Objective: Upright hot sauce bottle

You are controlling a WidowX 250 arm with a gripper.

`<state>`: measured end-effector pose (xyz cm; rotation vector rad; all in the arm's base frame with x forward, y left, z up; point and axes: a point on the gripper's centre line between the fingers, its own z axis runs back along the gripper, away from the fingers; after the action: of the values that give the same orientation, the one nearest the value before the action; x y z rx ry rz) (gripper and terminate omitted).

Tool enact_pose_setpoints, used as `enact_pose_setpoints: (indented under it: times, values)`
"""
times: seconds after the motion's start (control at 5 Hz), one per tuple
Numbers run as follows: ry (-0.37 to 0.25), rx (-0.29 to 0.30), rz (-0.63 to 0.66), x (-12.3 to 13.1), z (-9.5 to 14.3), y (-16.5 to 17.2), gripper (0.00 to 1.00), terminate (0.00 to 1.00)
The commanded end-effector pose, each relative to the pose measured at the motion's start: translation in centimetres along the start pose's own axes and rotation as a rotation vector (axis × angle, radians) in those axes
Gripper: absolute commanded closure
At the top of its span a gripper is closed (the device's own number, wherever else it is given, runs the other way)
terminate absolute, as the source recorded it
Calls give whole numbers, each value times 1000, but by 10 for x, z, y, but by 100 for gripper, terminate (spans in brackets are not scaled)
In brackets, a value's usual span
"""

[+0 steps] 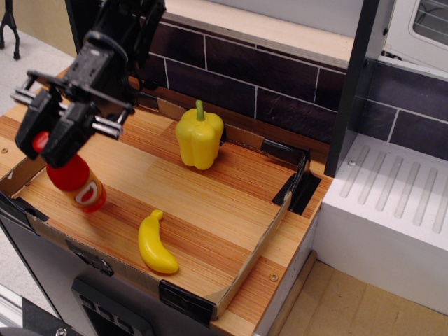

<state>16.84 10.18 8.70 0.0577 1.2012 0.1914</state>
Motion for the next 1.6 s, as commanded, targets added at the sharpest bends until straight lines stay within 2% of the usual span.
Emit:
enact_pose_setpoints:
  times: [0.0,0.2,0.4,0.6,0.8,1.0,1.4]
  values:
    - [17,-53,21,20,5,1,100,0]
    - [-30,-50,27,21,24,8,0,0]
    - [-151,-76,54,8,41,14,0,0]
    - [-287,-61,111,-3,56,17,0,0]
    - [-554,-35,188,-28,73,19,0,0]
    - [-807,-61,267,-49,72,7,0,0]
    - [-807,-61,267,-49,72,7,0,0]
